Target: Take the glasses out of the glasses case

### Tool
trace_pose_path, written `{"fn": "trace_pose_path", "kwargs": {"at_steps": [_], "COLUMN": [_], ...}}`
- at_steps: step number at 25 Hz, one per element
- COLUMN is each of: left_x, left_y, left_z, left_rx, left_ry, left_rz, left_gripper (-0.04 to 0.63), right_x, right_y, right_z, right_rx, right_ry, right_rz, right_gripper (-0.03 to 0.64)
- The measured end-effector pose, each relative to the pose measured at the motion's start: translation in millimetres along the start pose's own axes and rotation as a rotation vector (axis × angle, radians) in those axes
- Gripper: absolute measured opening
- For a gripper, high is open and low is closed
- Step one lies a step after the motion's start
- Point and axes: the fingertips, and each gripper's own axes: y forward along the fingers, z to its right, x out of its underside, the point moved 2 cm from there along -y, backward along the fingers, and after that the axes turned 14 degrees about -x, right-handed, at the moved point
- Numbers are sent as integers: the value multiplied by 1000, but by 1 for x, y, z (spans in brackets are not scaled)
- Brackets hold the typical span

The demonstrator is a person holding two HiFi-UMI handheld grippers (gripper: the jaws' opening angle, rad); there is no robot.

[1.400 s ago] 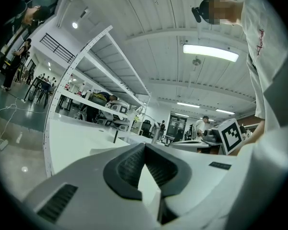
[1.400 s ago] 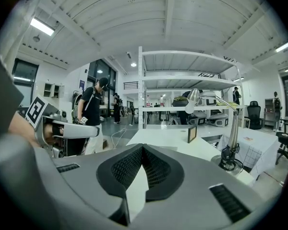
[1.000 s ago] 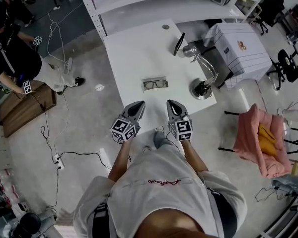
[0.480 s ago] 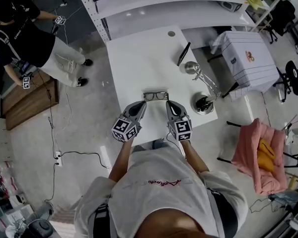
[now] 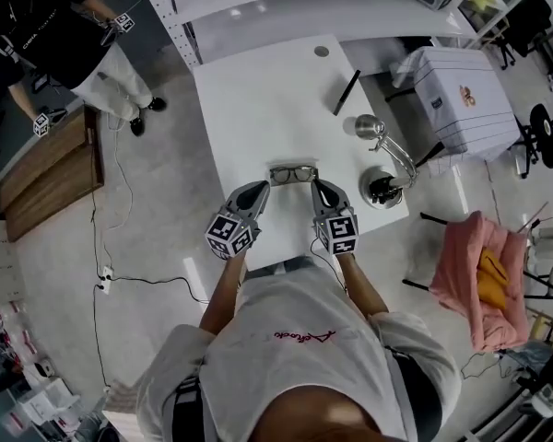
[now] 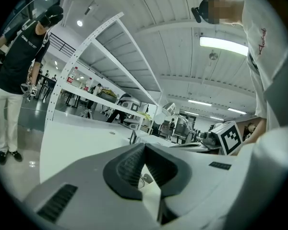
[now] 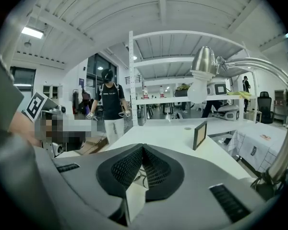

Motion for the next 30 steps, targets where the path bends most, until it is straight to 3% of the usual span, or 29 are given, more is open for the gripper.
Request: {"fn": "trace_pose_path", "kwargs": {"at_steps": [13, 22, 30], "left_x": [39, 52, 55], "left_y": [5, 2, -4], "left_z": [-8, -14, -16], "left_rx": [40, 20, 2], "left_ry": [-57, -77, -90], "left_rz": [-100, -129, -129], "left_gripper": [25, 25, 25], "right_x": [39, 77, 90], "right_y": [2, 14, 43], "right_z": [-3, -15, -6], "right_rx": [46, -2, -49], "right_ry": [77, 119, 86], "right_rz": [-88, -171, -232], "right_gripper": [-3, -3, -3]}}
